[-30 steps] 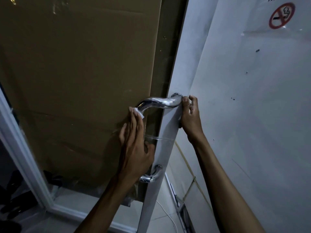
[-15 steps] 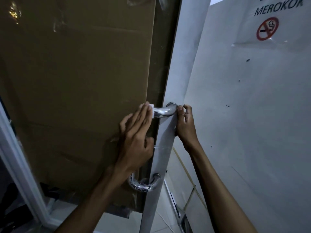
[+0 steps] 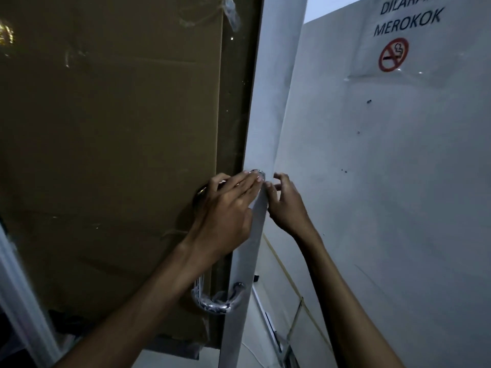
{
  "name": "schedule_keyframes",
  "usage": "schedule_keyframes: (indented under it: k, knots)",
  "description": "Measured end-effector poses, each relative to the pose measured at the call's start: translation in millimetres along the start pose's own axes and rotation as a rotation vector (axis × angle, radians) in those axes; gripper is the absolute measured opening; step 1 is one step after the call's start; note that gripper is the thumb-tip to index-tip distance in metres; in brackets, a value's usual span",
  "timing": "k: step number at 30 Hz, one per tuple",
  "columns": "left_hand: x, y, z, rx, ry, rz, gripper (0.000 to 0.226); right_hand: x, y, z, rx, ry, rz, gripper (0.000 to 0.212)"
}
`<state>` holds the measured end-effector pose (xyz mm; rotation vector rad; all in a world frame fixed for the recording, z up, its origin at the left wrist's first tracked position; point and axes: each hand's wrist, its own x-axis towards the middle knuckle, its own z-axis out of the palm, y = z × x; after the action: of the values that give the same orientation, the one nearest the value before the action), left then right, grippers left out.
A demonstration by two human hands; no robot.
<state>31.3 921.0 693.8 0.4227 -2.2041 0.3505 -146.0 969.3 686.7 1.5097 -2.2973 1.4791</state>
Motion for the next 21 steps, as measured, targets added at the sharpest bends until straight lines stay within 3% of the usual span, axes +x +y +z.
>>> schedule_keyframes:
  k: [3,7,13,17,21]
  knots:
    - [8,3,-1,-0.028,-0.02,-0.019,0.057,-25,-15,-11,-0.185,0.267,-0.23,0.04]
    - [17,1,-3,-0.144,0.016,-0.071,0.041,-56,-31,-5,-0.066,0.225,-0.477,0.051]
    - [11,-7,-2,-0.259,0.1,-0.196,0.043,-73,-28,23,0.001,0.123,-0.458,0.06]
    - [8,-12,-6,-0.16,0.171,-0.284,0.05,-66,-21,23,-0.122,0.236,-0.49,0.052]
    - [9,-20,-16,-0.141,0.139,-0.332,0.041,-49,-17,17,-0.052,0.226,-0.436,0.047]
